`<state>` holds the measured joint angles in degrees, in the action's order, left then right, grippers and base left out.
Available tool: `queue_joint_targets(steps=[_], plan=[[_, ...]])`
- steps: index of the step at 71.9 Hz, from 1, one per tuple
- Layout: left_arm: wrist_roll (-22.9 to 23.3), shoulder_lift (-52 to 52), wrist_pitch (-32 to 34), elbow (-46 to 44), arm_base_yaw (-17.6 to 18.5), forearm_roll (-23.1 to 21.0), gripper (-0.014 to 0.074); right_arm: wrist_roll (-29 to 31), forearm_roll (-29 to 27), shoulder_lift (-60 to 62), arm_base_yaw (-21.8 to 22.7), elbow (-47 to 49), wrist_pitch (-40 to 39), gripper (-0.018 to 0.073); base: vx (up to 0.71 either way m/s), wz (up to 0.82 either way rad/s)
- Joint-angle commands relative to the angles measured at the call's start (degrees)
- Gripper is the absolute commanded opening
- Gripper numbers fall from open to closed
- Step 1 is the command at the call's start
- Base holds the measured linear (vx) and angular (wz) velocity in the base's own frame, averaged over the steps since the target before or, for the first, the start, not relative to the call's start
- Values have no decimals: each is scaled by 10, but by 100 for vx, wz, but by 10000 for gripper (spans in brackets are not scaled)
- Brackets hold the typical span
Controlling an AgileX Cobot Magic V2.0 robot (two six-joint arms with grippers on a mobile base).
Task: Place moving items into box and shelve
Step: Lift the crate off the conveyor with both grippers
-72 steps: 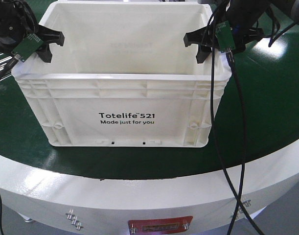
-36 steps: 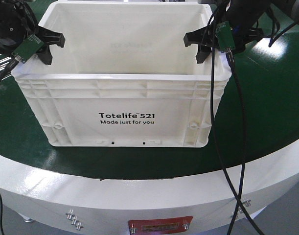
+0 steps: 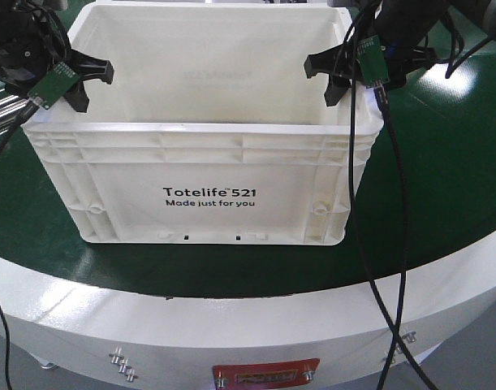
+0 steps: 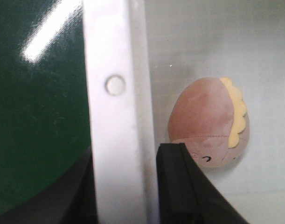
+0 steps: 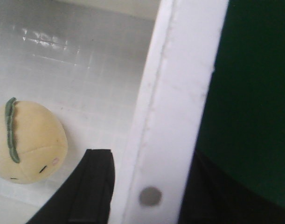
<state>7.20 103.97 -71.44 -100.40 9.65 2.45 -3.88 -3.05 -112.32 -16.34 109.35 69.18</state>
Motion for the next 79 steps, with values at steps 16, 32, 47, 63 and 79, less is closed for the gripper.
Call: queue_joint_targets(steps=[16, 32, 47, 63, 79], plan=[[-17, -22, 51, -15, 1, -18, -8, 2, -5, 32, 1, 17, -22, -7, 0, 0], [-39, -28, 65, -15, 1, -42, -8, 20, -5, 40, 1, 18, -31, -4, 0, 0], [-42, -55, 88, -15, 1, -47, -5, 20, -5, 70, 0, 18, -56, -4, 0, 0], [-46, -86, 87, -15, 1, -47, -4, 19, -10, 103, 0, 18, -62, -4, 0, 0], [-46, -117, 81, -15, 1, -55, -1, 19, -18, 137, 0, 18, -58, -4, 0, 0]])
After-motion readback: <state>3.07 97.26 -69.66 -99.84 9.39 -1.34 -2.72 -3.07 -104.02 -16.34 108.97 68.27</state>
